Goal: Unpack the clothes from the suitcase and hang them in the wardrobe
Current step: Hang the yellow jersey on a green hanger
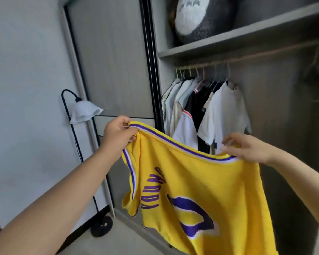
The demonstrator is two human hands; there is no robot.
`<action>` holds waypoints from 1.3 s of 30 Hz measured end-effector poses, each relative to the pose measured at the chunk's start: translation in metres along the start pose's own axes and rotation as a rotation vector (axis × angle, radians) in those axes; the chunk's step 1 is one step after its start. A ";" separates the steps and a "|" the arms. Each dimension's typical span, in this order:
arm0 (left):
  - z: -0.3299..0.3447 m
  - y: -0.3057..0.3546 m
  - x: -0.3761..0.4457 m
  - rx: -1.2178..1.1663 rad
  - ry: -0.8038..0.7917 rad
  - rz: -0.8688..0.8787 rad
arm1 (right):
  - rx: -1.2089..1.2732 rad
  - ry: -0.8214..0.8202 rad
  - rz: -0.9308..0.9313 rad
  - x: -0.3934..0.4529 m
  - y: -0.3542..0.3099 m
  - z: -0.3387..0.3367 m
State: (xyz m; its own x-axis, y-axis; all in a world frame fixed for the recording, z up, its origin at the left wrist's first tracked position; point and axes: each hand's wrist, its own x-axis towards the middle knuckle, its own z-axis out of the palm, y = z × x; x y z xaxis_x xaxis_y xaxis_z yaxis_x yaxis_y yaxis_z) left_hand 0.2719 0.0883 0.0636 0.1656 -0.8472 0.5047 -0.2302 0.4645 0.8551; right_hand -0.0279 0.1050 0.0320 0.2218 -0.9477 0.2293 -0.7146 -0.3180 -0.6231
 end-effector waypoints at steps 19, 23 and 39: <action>-0.019 0.037 0.000 -0.127 -0.059 0.049 | 0.280 -0.144 -0.142 0.072 -0.014 0.058; -0.035 0.042 -0.009 -0.088 -0.130 0.069 | 0.498 -0.575 -0.265 0.070 -0.043 0.083; -0.126 0.013 -0.060 0.269 -0.170 -0.288 | 1.122 -0.065 0.097 0.058 -0.159 0.122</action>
State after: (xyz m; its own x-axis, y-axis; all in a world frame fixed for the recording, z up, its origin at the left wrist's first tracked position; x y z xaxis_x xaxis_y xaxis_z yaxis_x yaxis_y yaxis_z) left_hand 0.3801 0.1776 0.0597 0.1047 -0.9733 0.2040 -0.4437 0.1379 0.8855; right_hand 0.1798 0.0981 0.0532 0.2550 -0.9589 0.1243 0.2625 -0.0550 -0.9634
